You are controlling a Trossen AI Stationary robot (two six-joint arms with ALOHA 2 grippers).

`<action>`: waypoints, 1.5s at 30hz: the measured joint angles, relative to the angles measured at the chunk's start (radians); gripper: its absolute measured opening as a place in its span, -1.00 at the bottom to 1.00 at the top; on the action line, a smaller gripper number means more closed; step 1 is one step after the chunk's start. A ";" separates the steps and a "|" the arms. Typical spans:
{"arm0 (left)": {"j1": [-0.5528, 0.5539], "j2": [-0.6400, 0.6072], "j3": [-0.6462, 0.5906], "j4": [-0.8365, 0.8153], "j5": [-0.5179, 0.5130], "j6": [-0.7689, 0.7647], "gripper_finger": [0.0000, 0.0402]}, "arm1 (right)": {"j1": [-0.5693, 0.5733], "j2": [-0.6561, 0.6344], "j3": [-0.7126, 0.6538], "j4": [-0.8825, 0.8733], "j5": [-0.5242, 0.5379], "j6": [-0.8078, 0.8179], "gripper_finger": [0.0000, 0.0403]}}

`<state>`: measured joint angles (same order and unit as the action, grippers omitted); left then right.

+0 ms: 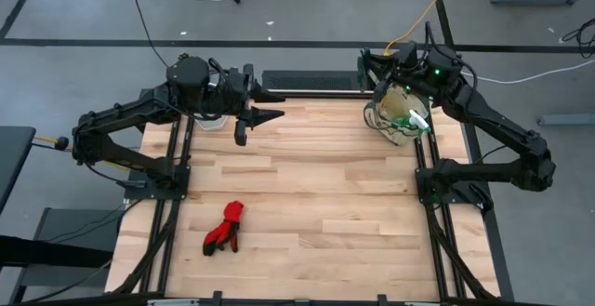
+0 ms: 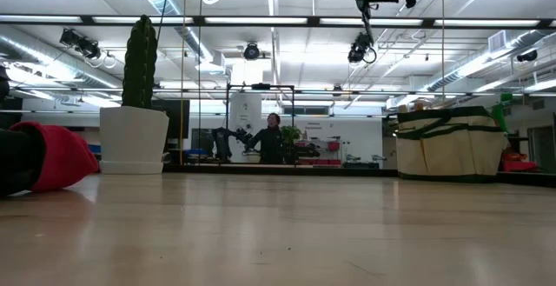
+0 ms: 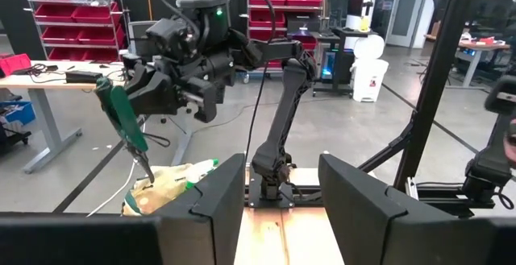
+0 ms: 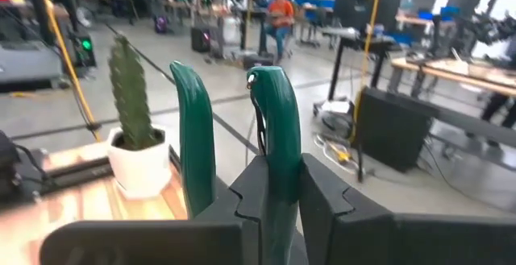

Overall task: Pick & Place Garden tools in Gardening bag
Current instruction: Put the green shear scissors into the white gardening bag

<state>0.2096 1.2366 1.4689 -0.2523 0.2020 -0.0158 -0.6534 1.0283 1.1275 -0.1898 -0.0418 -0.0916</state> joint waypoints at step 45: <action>0.001 -0.001 -0.001 0.000 -0.026 0.001 -0.17 | -0.264 -0.306 -0.222 -0.165 0.156 0.004 -0.79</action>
<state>0.2104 1.2358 1.4681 -0.2520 0.1761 -0.0147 -0.9173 0.7227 0.9054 -0.3553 0.1139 -0.0875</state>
